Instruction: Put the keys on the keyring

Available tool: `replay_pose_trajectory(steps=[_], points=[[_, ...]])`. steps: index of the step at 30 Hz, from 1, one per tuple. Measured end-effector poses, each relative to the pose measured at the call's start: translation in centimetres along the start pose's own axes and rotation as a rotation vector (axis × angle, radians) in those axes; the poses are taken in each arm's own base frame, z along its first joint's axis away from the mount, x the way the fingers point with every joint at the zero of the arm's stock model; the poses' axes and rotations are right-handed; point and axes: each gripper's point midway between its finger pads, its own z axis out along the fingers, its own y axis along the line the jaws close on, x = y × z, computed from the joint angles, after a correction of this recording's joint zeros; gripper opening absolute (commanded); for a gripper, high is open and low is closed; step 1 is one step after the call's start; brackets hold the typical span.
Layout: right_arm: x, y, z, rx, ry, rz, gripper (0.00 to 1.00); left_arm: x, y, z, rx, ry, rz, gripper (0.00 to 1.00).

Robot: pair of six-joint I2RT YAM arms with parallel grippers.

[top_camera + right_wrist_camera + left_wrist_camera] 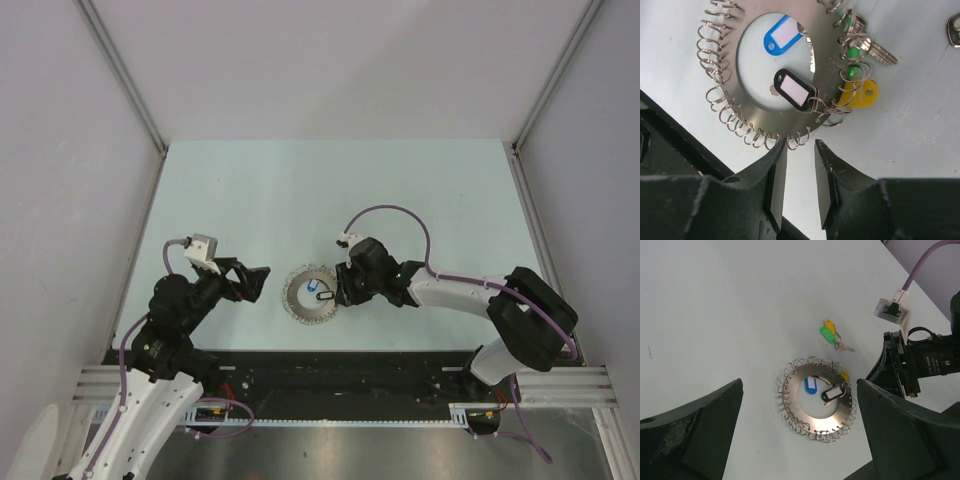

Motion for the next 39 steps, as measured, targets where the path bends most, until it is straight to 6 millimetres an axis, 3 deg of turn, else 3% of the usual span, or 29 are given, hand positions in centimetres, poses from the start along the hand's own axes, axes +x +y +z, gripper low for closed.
replay_pose_trajectory(steps=[13, 39], points=[[1.9, -0.5, 1.5, 0.017, 0.046, 0.143, 0.28, 0.0, 0.0, 0.0, 0.001, 0.000, 0.000, 1.00], [1.7, -1.1, 2.0, -0.060, 0.013, 0.282, 0.21, 0.0, 0.0, 0.0, 0.001, 0.001, 0.000, 1.00]])
